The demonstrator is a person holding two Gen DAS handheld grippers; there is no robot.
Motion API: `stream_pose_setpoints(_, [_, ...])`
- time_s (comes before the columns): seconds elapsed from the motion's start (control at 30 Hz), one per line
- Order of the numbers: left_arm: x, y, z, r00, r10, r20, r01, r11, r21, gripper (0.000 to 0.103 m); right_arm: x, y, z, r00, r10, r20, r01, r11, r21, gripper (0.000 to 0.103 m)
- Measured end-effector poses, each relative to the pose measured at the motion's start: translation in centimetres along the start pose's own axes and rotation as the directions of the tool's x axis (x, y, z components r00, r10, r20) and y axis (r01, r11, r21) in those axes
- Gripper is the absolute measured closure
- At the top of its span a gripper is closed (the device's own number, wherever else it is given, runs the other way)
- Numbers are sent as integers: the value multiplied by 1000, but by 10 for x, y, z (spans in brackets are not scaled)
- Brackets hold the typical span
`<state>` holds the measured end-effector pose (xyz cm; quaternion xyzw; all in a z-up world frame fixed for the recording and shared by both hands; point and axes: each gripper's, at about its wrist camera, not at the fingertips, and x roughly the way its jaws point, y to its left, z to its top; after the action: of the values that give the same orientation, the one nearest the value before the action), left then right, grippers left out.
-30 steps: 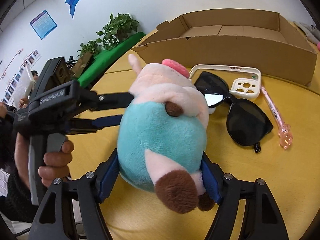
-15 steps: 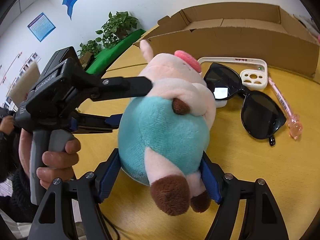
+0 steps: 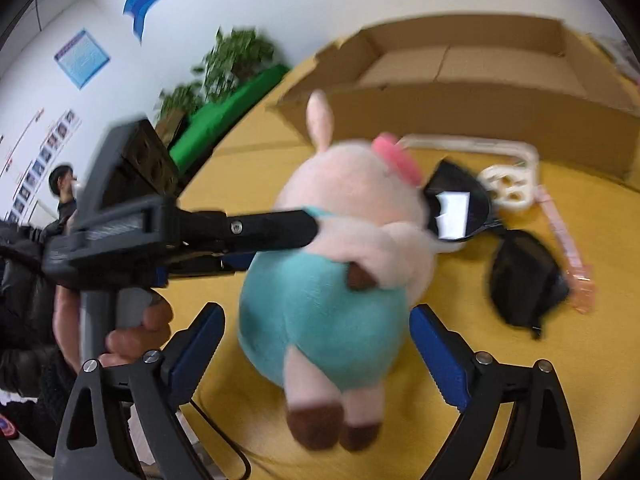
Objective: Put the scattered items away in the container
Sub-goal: 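Lift the plush pig with both grippers and carry it over the box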
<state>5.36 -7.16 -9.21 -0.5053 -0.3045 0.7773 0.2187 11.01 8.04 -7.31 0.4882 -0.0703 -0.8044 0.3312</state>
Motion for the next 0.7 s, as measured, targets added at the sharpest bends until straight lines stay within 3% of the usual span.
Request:
stream_pose_setpoints(0.17, [-20, -4, -5, 999, 24, 32, -25, 999, 28, 45, -3, 13, -2, 1000, 5, 19, -4, 998, -63, 27])
stream_pose_setpoints(0.37, [-56, -50, 11, 992, 35, 119, -52, 988, 148, 45, -38, 41, 7, 992, 0, 127, 15, 993, -117, 28])
stream_pose_setpoints(0.53, [-90, -114, 64, 984, 20, 179, -77, 945, 318, 44, -85, 58, 49, 965, -3, 261, 48, 985, -166, 28])
stream_pose_setpoints(0.7, [-121, -170, 124, 970, 0, 242, -113, 884, 454, 44, -131, 67, 117, 930, -7, 367, 90, 974, -208, 29])
